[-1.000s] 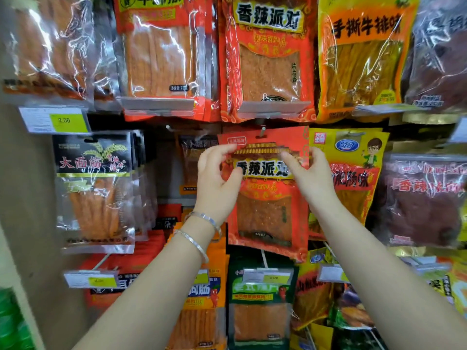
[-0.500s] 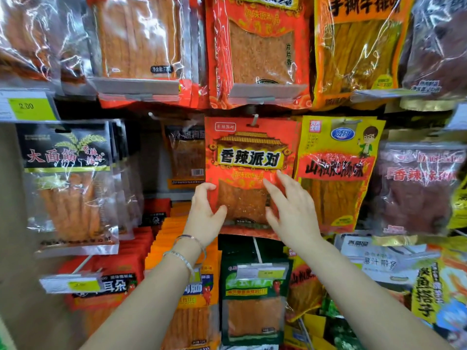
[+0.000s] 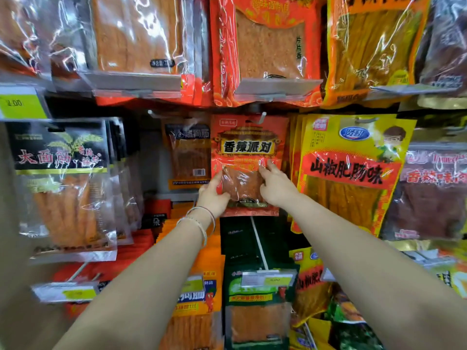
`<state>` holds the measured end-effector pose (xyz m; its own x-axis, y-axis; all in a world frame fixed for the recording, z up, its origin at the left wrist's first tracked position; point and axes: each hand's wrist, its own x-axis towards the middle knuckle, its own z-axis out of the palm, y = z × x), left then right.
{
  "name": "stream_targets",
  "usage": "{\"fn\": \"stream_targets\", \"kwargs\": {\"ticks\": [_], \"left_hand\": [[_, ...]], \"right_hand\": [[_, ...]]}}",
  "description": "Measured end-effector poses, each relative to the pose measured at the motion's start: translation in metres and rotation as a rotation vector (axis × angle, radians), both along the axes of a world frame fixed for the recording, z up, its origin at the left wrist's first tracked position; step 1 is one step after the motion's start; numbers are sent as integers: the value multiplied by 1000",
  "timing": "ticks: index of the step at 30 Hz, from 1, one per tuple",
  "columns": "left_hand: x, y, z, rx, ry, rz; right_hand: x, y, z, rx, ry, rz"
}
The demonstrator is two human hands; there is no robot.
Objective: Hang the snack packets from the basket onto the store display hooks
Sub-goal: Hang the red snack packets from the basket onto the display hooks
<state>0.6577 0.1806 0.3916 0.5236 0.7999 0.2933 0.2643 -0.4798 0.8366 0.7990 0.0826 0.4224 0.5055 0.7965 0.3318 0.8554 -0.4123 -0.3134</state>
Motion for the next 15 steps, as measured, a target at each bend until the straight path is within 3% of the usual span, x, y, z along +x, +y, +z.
{"fn": "stream_targets", "kwargs": {"ticks": [4, 9, 15], "left_hand": [[5, 9, 5, -85, -29, -21], [-5, 3, 11, -27, 64, 38], [-62, -69, 3, 150, -154, -174]], "right_hand": [[1, 6, 9, 14, 130, 14], [-23, -22, 8, 223, 206, 47], [-85, -95, -37, 555, 396, 79]]}}
